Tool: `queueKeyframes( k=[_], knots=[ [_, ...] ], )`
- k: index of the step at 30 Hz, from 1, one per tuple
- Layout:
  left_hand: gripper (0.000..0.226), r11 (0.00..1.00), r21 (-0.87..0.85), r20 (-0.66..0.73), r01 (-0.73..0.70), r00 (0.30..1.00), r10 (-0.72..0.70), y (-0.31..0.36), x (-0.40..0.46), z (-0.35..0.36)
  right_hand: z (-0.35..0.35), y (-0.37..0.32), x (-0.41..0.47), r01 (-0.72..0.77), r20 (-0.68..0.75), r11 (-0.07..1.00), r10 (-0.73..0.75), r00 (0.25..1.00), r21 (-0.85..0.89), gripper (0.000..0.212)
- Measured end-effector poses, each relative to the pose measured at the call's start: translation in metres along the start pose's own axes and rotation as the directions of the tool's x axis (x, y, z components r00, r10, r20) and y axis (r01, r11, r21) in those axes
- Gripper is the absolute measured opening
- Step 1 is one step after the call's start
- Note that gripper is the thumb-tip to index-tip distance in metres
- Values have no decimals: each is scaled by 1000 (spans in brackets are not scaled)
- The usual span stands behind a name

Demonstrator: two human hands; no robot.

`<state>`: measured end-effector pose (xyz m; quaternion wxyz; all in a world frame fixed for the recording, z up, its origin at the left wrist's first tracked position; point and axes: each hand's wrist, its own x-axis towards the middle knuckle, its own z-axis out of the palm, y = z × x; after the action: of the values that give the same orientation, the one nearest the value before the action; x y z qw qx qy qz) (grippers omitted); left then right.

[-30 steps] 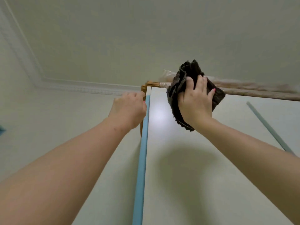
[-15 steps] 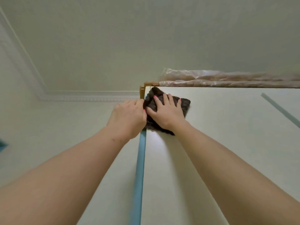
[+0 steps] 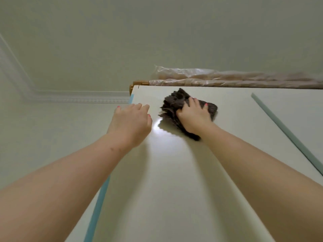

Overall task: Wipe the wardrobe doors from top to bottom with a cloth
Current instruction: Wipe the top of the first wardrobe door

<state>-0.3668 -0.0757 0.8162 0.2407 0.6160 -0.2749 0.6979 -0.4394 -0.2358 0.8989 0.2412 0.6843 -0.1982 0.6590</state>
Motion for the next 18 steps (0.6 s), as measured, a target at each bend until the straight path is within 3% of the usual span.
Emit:
queueKeyframes(
  k=[7, 18],
  knots=[
    [42, 997, -61, 79, 37, 996, -32, 37, -10, 1, -10, 142, -38, -254, 50, 967, 255, 966, -12, 55],
    [49, 976, -170, 125, 134, 986, -114, 45, -61, 3, -3, 167, -125, -253, 12, 967, 253, 967, 24, 58]
  ],
)
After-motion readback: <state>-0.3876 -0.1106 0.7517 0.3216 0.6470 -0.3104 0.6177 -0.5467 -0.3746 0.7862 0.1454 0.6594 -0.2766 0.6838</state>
